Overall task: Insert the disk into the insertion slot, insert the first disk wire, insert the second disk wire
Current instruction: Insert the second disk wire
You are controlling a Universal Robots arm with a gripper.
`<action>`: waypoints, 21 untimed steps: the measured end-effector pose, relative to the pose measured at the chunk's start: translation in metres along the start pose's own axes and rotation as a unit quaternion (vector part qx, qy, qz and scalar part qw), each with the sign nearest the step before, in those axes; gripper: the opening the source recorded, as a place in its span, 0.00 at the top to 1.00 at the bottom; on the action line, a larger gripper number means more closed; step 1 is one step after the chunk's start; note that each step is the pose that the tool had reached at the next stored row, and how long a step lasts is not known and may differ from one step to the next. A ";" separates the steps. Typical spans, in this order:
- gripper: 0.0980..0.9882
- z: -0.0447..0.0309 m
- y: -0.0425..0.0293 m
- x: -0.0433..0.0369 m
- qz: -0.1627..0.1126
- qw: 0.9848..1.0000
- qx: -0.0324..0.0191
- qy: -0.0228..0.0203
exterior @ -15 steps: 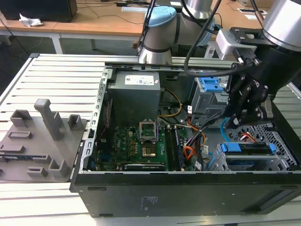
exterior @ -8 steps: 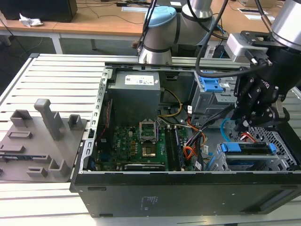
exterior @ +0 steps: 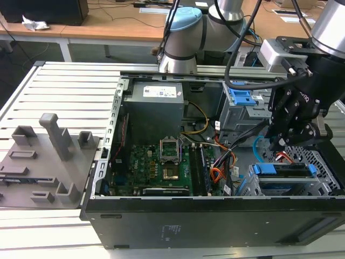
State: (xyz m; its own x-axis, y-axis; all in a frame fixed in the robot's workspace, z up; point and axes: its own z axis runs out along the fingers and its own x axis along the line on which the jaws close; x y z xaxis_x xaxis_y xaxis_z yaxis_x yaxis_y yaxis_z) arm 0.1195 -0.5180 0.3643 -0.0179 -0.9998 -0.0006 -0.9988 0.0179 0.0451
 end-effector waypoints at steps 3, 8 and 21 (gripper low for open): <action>0.93 0.0000 0.0000 0.0000 0.000 1.000 0.000 0.000; 0.93 0.0000 0.0000 0.0000 0.000 1.000 0.000 0.000; 0.93 0.0000 0.0000 0.0000 -0.002 1.000 0.000 0.000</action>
State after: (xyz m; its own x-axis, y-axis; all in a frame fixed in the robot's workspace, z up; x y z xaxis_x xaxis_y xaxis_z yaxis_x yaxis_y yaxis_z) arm 0.1195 -0.5180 0.3643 -0.0142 -0.9999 -0.0006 -0.9989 0.0141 0.0451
